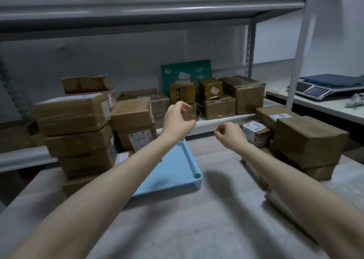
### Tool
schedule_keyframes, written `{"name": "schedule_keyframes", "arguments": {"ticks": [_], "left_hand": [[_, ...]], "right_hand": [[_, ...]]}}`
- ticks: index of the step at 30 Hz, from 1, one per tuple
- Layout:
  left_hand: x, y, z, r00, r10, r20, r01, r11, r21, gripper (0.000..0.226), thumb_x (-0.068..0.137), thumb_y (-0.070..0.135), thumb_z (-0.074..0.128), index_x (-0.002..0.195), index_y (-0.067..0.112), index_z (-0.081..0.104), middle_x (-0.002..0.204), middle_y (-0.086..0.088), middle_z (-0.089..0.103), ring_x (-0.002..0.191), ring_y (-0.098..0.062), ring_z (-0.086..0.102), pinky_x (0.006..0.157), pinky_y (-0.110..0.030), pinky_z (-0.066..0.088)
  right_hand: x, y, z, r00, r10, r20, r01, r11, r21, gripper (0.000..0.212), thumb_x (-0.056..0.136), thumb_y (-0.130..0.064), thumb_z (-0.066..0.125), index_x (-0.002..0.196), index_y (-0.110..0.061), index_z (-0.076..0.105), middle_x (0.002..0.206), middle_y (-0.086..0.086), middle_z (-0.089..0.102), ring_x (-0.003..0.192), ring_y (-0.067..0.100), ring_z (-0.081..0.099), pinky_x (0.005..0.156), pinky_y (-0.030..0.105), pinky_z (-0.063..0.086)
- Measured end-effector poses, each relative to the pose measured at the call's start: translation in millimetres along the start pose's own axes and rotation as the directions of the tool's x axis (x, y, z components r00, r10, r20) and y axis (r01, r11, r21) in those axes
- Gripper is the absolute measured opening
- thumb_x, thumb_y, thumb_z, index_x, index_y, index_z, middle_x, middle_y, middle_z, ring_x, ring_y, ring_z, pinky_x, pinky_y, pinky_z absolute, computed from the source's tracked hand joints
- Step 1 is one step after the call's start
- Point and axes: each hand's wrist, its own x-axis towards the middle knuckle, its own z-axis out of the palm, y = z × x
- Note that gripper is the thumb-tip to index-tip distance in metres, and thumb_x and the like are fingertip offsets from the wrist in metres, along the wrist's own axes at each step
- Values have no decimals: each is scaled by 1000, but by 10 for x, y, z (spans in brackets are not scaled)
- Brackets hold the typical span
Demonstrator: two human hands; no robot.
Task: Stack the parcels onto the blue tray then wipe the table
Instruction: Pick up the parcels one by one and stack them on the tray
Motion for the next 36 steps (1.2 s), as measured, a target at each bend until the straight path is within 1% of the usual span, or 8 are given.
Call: {"name": "schedule_keyframes", "arguments": {"ticks": [5,9,13,18,23,27,30,36], "left_hand": [[124,-89,386,992,-75,99,77,997,-16,34,79,10,67,110,18,57,116,-5,55,99,-15,52,74,-22,40],[230,-185,641,979,-140,150,148,988,-46,34,78,11,70,108,19,58,113,-6,55,97,-17,53,65,-19,43],[329,-267,819,971,-170,169,182,982,-59,32,77,10,72,106,16,59,111,-8,56,95,-18,53,78,-29,48],[409,-366,995,954,-221,203,237,970,-57,32,78,12,73,107,14,60,108,-6,57,101,-22,55,87,-36,51],[382,-436,1171,942,-250,223,269,962,-57,31,78,11,74,106,13,61,105,-5,58,100,-20,56,82,-31,48],[307,-450,1232,934,-270,234,292,954,-65,30,77,11,74,103,16,60,109,-7,60,101,-21,57,83,-32,49],[239,-435,1218,931,-273,241,299,951,-78,31,77,11,73,106,16,60,110,-6,59,101,-20,55,81,-30,48],[151,-464,1057,918,-310,246,340,936,-88,32,79,12,72,108,14,60,110,-7,57,102,-22,56,84,-34,50]], "right_hand": [[106,485,-75,991,133,-7,-130,957,-261,27,96,-35,47,89,-14,62,88,7,66,79,26,59,65,32,48],[336,746,-178,985,173,-24,-161,849,-503,34,91,-36,56,116,-11,57,115,12,60,107,30,55,80,37,45],[556,886,-350,978,206,-21,-167,724,-670,48,91,-39,54,128,-8,48,128,16,52,117,33,50,92,43,40],[616,964,-265,938,286,194,-94,751,-653,40,87,-34,54,122,-13,56,122,11,57,111,30,54,85,36,47],[521,876,-194,912,320,256,14,600,-800,58,88,-51,53,130,-11,51,126,13,53,111,28,52,75,31,44],[440,894,-242,649,648,398,-120,605,-787,99,75,-77,56,145,-11,34,138,12,48,124,34,50,101,39,44],[385,1009,-260,509,728,459,-251,636,-730,112,65,-77,66,147,-10,30,142,13,45,126,34,48,96,37,46],[307,876,-145,616,549,565,-275,822,-499,110,64,-58,79,146,-7,25,133,16,50,111,33,56,87,42,52]]}}
